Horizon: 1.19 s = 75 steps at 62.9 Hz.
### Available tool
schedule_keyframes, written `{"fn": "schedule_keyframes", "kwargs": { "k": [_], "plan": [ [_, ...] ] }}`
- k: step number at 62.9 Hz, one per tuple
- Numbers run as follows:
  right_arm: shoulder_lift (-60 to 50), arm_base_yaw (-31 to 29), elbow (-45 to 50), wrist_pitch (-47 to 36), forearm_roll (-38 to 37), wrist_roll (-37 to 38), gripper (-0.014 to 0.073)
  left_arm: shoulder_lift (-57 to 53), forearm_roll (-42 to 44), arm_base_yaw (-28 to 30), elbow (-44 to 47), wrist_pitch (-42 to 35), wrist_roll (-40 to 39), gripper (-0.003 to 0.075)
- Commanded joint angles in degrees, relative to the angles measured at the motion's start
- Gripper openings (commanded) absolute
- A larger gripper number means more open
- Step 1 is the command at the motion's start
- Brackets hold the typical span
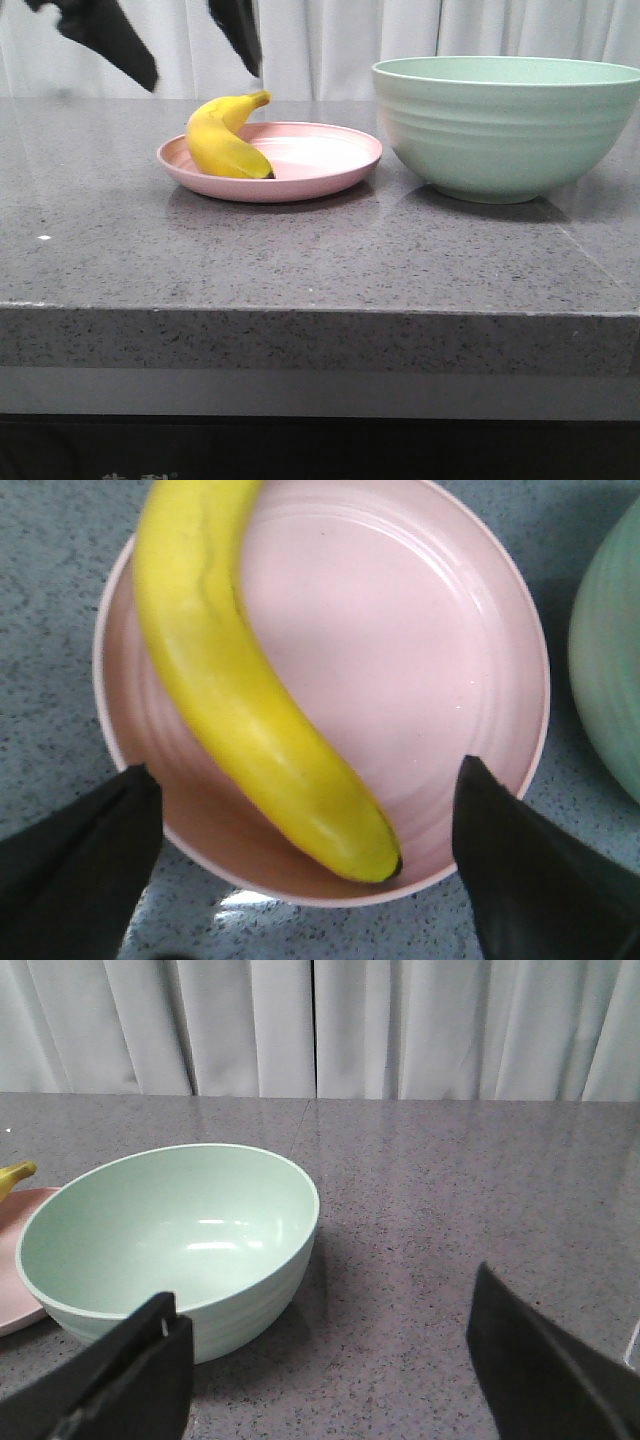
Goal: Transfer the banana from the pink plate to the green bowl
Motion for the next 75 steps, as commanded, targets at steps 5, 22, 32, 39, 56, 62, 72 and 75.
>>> {"fn": "schedule_keyframes", "kwargs": {
  "k": [5, 22, 32, 39, 56, 62, 72, 75],
  "plan": [
    [0.77, 1.12, -2.09, -4.54, -0.67, -0.16, 0.0581, 3.32, -0.22, -0.45, -8.42, 5.15, -2.12, 0.0564],
    [0.77, 2.23, -2.09, -4.6, -0.73, -0.16, 0.0581, 6.02, -0.11, -0.45, -9.42, 6.17, -3.38, 0.0564],
    [0.77, 2.23, -2.09, -4.65, -0.73, -0.16, 0.0581, 7.71, -0.24, -0.45, -9.42, 6.17, -3.38, 0.0564],
    [0.77, 2.23, -2.09, -4.65, -0.73, -0.16, 0.0581, 8.35, -0.24, -0.45, -9.42, 5.78, -3.38, 0.0564],
    [0.77, 2.23, -2.09, -4.71, -0.73, -0.16, 0.0581, 10.02, -0.13, -0.45, -9.42, 5.14, -3.38, 0.0545],
    [0.77, 2.23, -2.09, -4.71, -0.73, -0.16, 0.0581, 10.02, -0.13, -0.45, -9.42, 4.27, -3.38, 0.0491],
    [0.77, 2.23, -2.09, -4.71, -0.73, -0.16, 0.0581, 10.02, 0.1, -0.45, -9.42, 3.69, -3.38, 0.0344],
    [0.77, 2.23, -2.09, -4.71, -0.73, -0.16, 0.0581, 10.02, 0.1, -0.45, -9.42, 3.43, -3.38, 0.03]
  ]
}}
